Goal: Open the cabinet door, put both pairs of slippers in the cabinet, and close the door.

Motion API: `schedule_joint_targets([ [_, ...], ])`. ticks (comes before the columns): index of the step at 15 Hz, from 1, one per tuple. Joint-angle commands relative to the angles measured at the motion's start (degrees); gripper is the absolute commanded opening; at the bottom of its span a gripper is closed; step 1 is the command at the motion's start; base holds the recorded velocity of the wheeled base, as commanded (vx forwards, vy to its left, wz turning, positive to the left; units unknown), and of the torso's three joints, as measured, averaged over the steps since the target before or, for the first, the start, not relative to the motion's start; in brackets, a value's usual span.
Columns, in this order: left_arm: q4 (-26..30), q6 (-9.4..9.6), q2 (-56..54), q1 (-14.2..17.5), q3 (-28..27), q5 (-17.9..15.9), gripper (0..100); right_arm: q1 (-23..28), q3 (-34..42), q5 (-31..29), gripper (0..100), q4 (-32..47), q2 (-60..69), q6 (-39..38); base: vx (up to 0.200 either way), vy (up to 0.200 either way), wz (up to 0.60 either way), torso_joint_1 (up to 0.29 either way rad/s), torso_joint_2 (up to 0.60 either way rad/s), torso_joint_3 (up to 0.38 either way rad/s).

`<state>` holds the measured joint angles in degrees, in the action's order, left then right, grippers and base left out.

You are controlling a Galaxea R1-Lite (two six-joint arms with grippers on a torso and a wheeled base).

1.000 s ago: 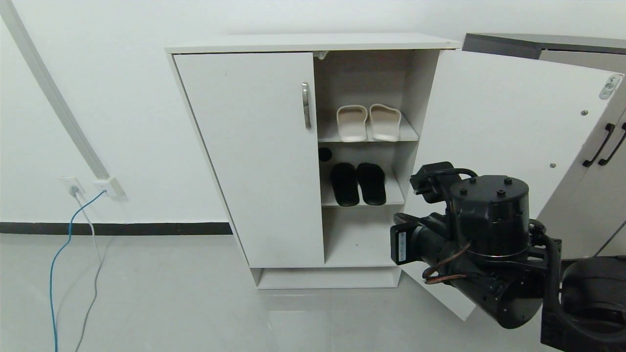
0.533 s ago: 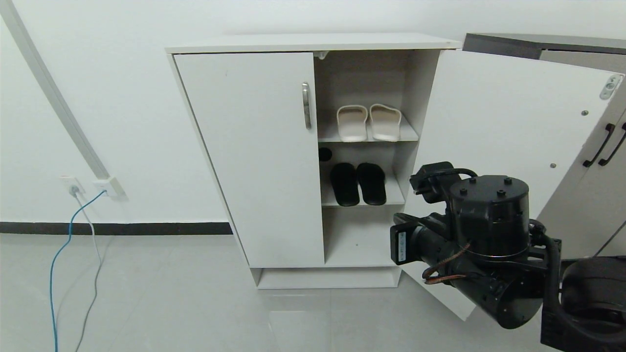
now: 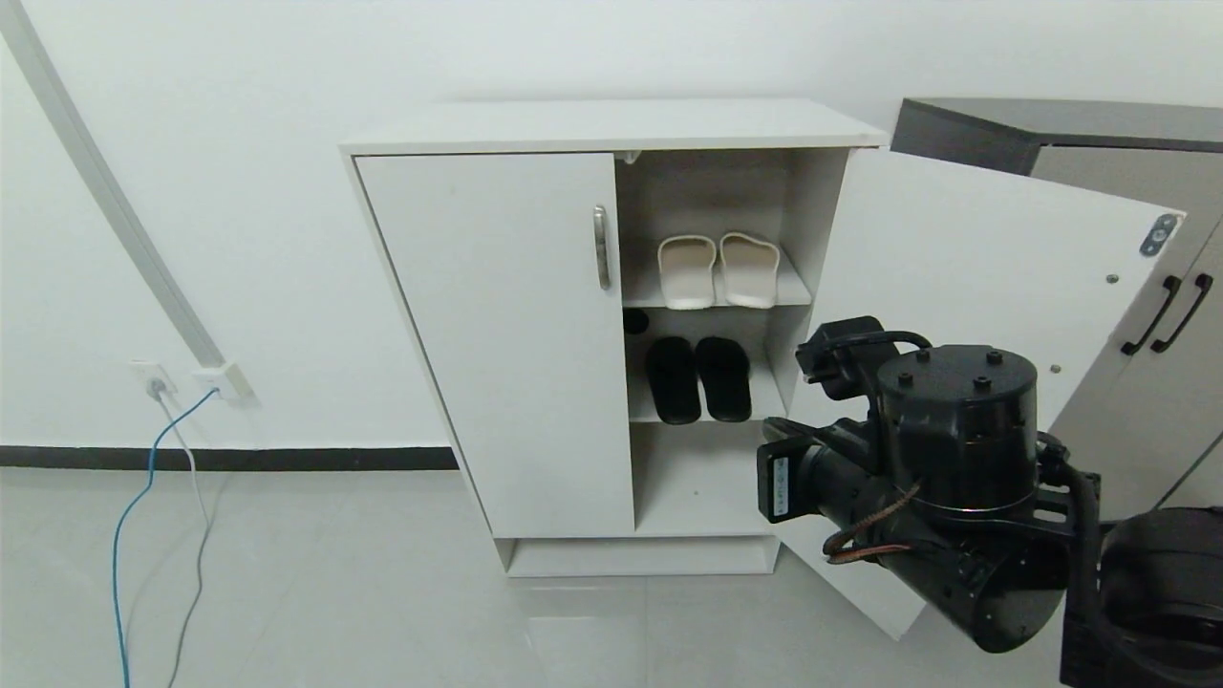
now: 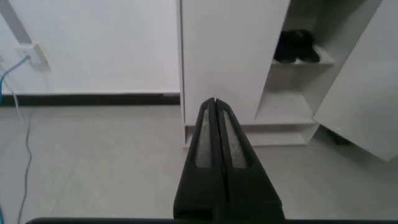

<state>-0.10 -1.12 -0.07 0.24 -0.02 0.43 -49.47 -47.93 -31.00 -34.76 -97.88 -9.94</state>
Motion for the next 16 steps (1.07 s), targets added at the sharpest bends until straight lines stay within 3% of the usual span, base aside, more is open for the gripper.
schedule_joint_targets([
  [1, 0.01, -0.02, 0.07, -0.07, 0.02, 0.01, 0, 0.07, 0.03, -0.02, 0, 0.13, -0.12, 0.0, 0.0, 0.0, 0.0, 0.012, -0.49, -0.369],
  [16, 0.01, -0.11, 0.07, 0.02, 0.02, 0.01, 0, 0.07, 0.91, -0.02, 0, 0.04, -0.38, 0.09, 0.0, 0.0, 0.0, 0.15, -0.48, -0.33],
])
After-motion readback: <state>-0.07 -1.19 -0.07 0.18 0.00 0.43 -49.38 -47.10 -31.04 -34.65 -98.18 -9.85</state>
